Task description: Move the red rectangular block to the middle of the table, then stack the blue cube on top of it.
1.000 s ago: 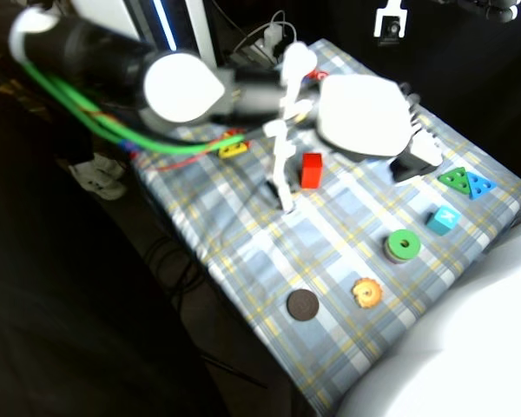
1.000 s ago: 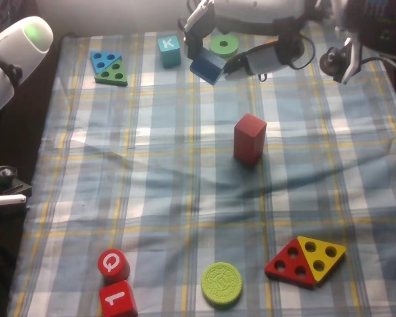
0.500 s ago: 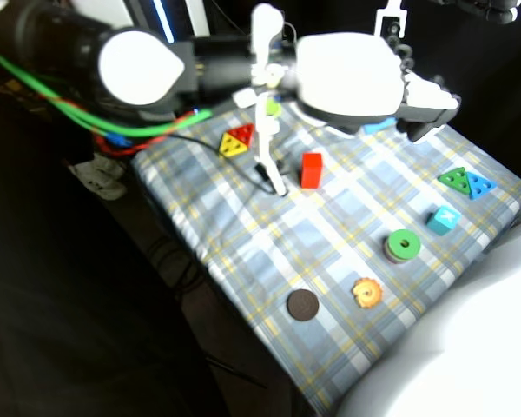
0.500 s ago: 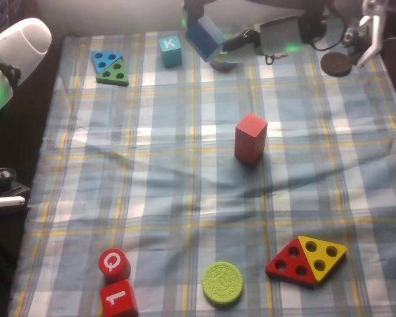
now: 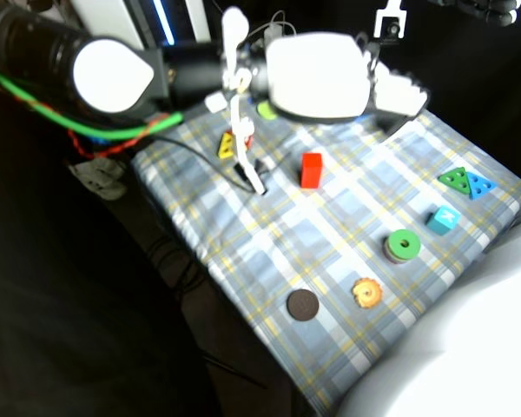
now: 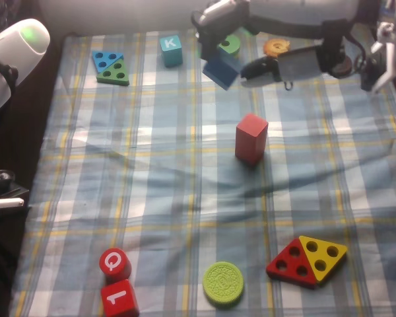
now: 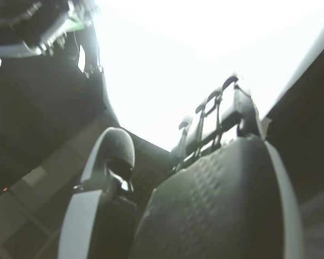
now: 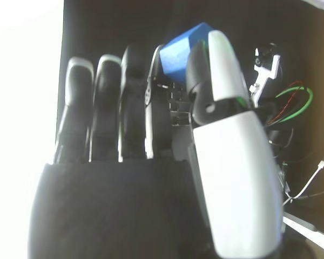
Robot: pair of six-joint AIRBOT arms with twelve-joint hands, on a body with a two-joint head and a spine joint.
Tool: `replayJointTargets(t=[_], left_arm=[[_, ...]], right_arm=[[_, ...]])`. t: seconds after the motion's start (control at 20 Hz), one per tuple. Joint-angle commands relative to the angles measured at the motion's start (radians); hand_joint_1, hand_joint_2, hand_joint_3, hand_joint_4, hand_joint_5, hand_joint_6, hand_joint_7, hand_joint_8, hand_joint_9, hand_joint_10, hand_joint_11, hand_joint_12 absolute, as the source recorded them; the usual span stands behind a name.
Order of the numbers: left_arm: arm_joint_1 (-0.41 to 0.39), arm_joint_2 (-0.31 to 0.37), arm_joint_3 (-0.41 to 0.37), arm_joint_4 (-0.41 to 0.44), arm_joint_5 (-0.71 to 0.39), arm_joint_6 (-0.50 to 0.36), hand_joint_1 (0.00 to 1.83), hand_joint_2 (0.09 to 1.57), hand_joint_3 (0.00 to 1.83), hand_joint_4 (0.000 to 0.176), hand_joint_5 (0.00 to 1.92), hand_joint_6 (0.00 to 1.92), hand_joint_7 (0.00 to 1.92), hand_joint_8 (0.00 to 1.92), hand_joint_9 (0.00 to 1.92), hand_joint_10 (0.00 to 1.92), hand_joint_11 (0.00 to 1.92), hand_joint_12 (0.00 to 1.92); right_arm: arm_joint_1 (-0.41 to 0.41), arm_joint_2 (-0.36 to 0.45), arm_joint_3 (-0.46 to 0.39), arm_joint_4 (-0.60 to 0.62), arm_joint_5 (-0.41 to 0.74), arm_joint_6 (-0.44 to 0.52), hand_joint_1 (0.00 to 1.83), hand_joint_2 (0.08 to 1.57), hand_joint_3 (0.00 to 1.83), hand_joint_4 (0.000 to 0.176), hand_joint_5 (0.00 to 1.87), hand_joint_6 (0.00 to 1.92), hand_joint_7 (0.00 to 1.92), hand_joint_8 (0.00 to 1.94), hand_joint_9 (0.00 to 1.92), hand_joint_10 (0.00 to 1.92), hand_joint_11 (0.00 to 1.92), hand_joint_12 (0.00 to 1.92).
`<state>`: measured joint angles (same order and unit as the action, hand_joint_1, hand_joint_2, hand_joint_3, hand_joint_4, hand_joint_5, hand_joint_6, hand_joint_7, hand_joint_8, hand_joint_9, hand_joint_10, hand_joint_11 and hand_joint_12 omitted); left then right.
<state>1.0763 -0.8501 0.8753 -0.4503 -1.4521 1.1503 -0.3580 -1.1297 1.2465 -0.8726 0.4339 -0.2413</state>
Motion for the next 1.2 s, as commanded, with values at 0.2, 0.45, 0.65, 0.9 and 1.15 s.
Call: replayJointTargets(t=[0.2, 0.45, 0.65, 0.9, 1.15], left_arm=[[-0.002, 0.002, 0.000, 0.017, -0.122, -0.011, 0.45, 1.46, 0.00, 0.076, 0.00, 0.00, 0.00, 0.00, 0.00, 0.00, 0.00, 0.00], [0.001, 0.002, 0.000, 0.015, -0.123, -0.013, 0.44, 1.46, 0.00, 0.070, 0.00, 0.00, 0.00, 0.00, 0.00, 0.00, 0.00, 0.00], [0.002, 0.002, -0.001, 0.014, -0.125, -0.013, 0.48, 1.47, 0.00, 0.079, 0.00, 0.00, 0.00, 0.00, 0.00, 0.00, 0.00, 0.00], [0.004, 0.002, -0.001, 0.012, -0.127, -0.013, 0.45, 1.46, 0.00, 0.067, 0.00, 0.00, 0.00, 0.00, 0.00, 0.00, 0.00, 0.00], [0.006, 0.002, -0.003, 0.010, -0.131, -0.013, 0.47, 1.47, 0.00, 0.058, 0.00, 0.00, 0.00, 0.00, 0.00, 0.00, 0.00, 0.00]], right_arm=[[-0.019, 0.019, -0.004, 0.038, 0.104, 0.032, 1.19, 1.26, 0.00, 0.000, 0.61, 1.34, 0.82, 1.46, 0.87, 1.65, 0.64, 1.92], [-0.041, 0.023, -0.004, 0.039, 0.109, 0.046, 1.20, 1.21, 0.00, 0.000, 0.76, 1.13, 0.93, 1.42, 1.06, 1.57, 0.93, 1.84], [-0.052, 0.029, -0.007, 0.040, 0.116, 0.052, 1.22, 1.20, 0.00, 0.000, 0.79, 1.05, 0.88, 1.46, 0.98, 1.69, 0.89, 1.91], [-0.069, 0.045, -0.018, 0.040, 0.121, 0.056, 1.23, 1.19, 0.00, 0.000, 0.83, 1.03, 0.89, 1.40, 0.79, 1.60, 0.66, 1.92], [-0.087, 0.051, -0.020, 0.040, 0.121, 0.063, 1.23, 1.20, 0.00, 0.000, 0.84, 0.95, 0.85, 1.50, 0.81, 1.75, 0.68, 1.92]])
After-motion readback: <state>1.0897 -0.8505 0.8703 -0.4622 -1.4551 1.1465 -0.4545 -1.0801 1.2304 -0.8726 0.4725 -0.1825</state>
